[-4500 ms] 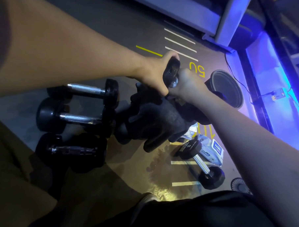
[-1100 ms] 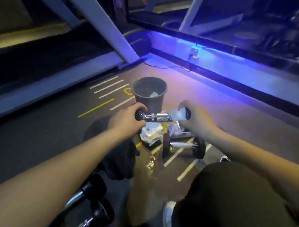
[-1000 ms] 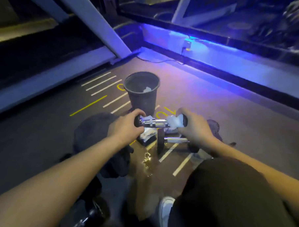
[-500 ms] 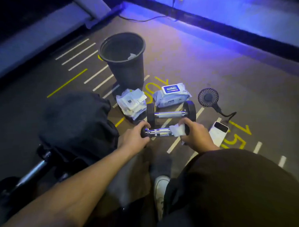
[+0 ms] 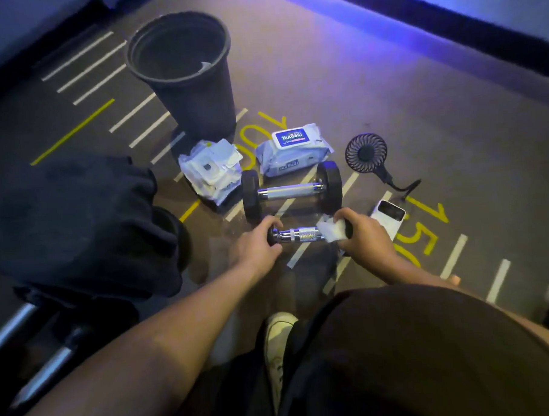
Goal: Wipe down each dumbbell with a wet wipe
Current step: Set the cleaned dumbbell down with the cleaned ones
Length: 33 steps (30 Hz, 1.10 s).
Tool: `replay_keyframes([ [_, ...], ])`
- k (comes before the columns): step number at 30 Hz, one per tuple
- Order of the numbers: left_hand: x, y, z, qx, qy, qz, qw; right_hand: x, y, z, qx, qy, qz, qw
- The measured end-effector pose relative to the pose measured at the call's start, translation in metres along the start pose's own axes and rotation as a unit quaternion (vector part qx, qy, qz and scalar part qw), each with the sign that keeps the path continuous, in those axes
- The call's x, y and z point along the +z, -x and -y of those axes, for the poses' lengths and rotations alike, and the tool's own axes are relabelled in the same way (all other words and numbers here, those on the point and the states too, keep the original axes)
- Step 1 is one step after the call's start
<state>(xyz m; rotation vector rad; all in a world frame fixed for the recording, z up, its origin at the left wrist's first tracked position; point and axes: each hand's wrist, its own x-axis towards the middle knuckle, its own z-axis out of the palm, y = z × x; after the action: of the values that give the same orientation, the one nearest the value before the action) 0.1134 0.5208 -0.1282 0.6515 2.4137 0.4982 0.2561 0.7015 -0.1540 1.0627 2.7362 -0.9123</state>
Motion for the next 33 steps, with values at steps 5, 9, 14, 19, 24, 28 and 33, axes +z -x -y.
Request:
replay_keyframes([
  [5,0.013,-0.007,0.003,-0.022,-0.005,0.015,1.0,0.006,-0.004,-0.005,0.009,-0.013,0.0,1.0],
  [9,0.018,-0.007,0.004,-0.032,-0.007,0.011,0.999,0.005,-0.008,-0.002,0.011,0.004,0.006,1.0],
  [14,0.006,-0.01,0.005,-0.019,-0.01,0.043,0.999,-0.001,-0.003,-0.002,0.011,0.036,-0.002,0.999],
  [19,-0.021,0.0,0.014,-0.003,0.026,0.026,0.999,-0.013,0.004,0.016,-0.005,0.054,-0.05,0.997],
  [24,-0.054,0.024,0.031,0.005,0.093,0.004,0.996,-0.035,0.003,0.056,-0.074,0.029,-0.057,0.995],
  [28,-0.095,0.049,0.055,0.028,0.122,-0.016,0.992,-0.052,0.002,0.114,-0.135,0.017,-0.063,0.989],
  [33,-0.16,0.097,0.091,0.055,0.183,-0.063,0.98,-0.062,0.011,0.205,-0.229,0.013,-0.064,0.971],
])
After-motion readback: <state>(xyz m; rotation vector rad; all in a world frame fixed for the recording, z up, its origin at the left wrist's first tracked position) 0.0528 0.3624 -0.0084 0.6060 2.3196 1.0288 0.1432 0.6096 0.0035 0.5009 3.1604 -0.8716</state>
